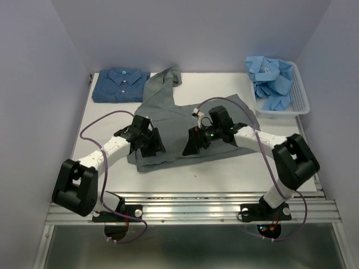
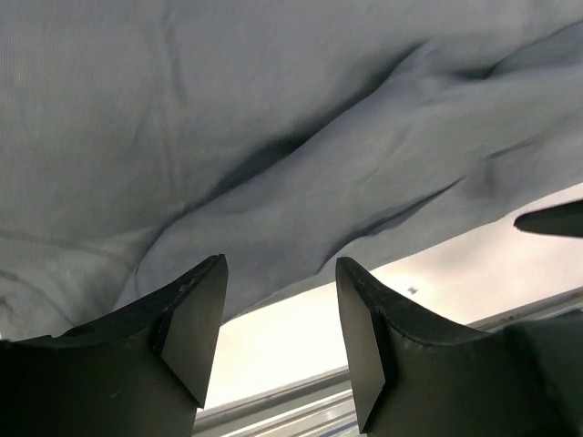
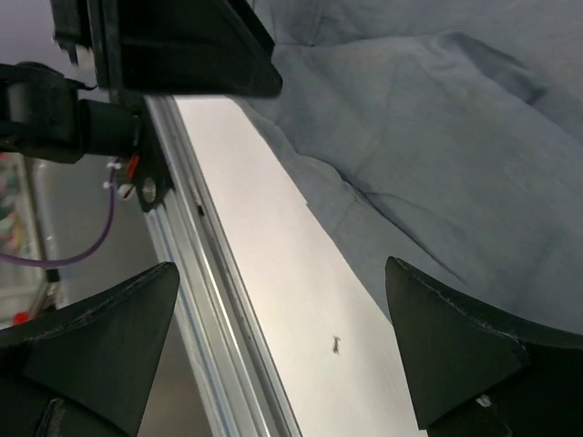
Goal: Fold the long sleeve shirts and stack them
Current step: Fold the shirt
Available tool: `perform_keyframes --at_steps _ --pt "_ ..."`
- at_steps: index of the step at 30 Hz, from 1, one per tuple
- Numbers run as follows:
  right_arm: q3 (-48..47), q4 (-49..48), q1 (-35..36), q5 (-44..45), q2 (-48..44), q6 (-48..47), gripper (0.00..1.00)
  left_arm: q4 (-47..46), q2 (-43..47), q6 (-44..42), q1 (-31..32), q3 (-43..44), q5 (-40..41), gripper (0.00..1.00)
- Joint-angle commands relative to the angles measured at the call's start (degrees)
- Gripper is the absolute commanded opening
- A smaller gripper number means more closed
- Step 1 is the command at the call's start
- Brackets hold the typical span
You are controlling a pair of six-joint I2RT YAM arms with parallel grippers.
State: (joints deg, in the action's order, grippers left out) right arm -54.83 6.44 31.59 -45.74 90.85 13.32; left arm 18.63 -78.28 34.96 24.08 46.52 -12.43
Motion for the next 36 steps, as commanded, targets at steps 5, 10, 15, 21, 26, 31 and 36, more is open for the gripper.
perform_keyframes --at_steps 5,10,15,21,26,31,36 --pt "-7.3 -22.2 3.5 -4.5 13.3 10.2 1.00 0.1 5.4 6.3 0.4 -10.7 1.4 0.63" --pt "-9.2 -33.1 3.5 -3.4 22.3 14.8 1.00 3.0 4.5 9.7 0.4 -11.2 7.6 0.63" --pt "-10.6 -32.6 3.5 3.5 28.7 14.8 1.00 5.2 4.4 10.1 0.4 -11.3 8.8 0.62" --pt "-7.4 -32.8 3.5 12.5 32.0 15.3 1.00 7.3 4.3 10.7 0.4 -11.3 9.7 0.62" --pt "-1.0 -30.5 3.5 12.1 27.2 11.4 1.00 10.0 4.7 11.0 0.4 -10.9 10.8 0.62" --pt "7.4 -26.9 3.5 9.8 18.1 10.7 1.00 14.0 5.2 15.5 0.4 -10.1 9.5 0.62" --pt "11.7 -18.1 3.5 9.1 12.2 7.2 1.00 16.9 5.7 16.6 0.4 -10.2 5.7 0.62"
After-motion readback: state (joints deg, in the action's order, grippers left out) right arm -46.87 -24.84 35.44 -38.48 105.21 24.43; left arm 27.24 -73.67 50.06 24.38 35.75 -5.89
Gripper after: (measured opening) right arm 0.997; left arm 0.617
